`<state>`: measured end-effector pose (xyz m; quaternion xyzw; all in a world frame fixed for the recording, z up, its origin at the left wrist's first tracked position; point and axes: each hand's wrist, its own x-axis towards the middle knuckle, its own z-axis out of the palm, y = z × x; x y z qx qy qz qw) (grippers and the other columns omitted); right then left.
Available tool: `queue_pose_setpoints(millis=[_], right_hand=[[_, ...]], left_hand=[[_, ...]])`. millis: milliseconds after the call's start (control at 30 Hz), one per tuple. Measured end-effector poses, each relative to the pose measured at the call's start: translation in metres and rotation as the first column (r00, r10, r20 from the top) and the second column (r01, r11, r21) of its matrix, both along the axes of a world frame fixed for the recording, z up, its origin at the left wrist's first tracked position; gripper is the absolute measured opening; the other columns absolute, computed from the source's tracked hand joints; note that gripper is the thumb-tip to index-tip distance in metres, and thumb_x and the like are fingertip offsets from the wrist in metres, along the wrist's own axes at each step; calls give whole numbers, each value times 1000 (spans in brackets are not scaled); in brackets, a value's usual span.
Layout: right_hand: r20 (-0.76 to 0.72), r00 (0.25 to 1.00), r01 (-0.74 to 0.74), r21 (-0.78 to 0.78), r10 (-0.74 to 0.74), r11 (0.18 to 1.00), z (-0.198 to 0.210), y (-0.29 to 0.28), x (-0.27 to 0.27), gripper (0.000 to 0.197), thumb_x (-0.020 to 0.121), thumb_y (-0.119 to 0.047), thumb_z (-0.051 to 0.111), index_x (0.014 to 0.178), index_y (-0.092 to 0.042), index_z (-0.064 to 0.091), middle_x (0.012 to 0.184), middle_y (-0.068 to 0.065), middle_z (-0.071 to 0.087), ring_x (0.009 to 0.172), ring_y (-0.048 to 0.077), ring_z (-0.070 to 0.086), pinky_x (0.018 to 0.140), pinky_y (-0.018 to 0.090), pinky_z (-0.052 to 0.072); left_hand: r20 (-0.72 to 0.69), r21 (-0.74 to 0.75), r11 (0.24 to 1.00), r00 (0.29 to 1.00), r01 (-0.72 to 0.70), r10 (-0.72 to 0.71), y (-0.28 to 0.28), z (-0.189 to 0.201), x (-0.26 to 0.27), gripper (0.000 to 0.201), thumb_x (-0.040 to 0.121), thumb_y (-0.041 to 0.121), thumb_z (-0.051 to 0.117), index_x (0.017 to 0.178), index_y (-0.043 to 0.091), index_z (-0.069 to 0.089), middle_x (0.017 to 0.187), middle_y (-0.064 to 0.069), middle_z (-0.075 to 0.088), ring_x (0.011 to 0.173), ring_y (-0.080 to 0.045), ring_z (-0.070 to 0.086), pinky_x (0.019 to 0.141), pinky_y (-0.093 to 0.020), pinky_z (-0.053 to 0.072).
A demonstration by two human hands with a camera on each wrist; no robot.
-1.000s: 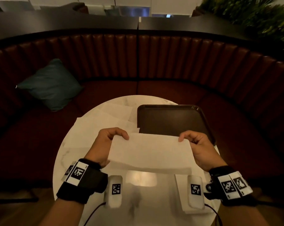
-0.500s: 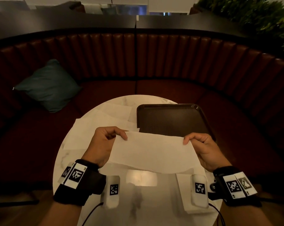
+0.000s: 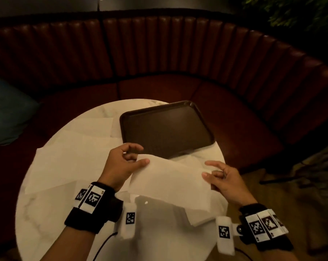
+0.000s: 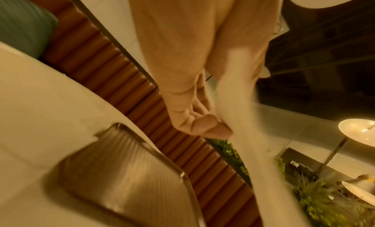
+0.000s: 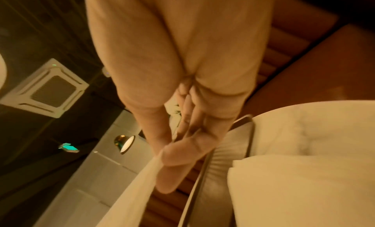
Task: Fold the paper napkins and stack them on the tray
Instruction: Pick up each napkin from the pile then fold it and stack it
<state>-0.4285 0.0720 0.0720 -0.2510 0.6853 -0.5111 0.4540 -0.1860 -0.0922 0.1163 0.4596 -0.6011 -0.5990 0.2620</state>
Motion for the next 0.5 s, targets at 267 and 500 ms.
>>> queue_pose_setpoints(millis=[267, 500], right_hand=[[59, 971, 208, 283, -234, 936, -51, 60, 9, 13, 85, -7, 65, 90, 5, 63, 64, 14, 68, 50, 18, 65, 47, 22, 52], [-6, 939, 316, 409, -343, 856, -83, 63, 17, 13, 87, -6, 62, 75, -1, 64, 59, 11, 68, 49, 17, 63, 47, 22, 49]], left_hand=[[127, -92, 985, 983, 147, -135, -4, -64, -111, 21, 72, 5, 76, 85, 15, 63, 59, 4, 59, 47, 6, 53, 57, -14, 46], [338, -216, 916, 906, 339, -256, -5, -101, -161, 15, 75, 5, 69, 71, 17, 62, 58, 8, 58, 53, 0, 54, 57, -10, 43]])
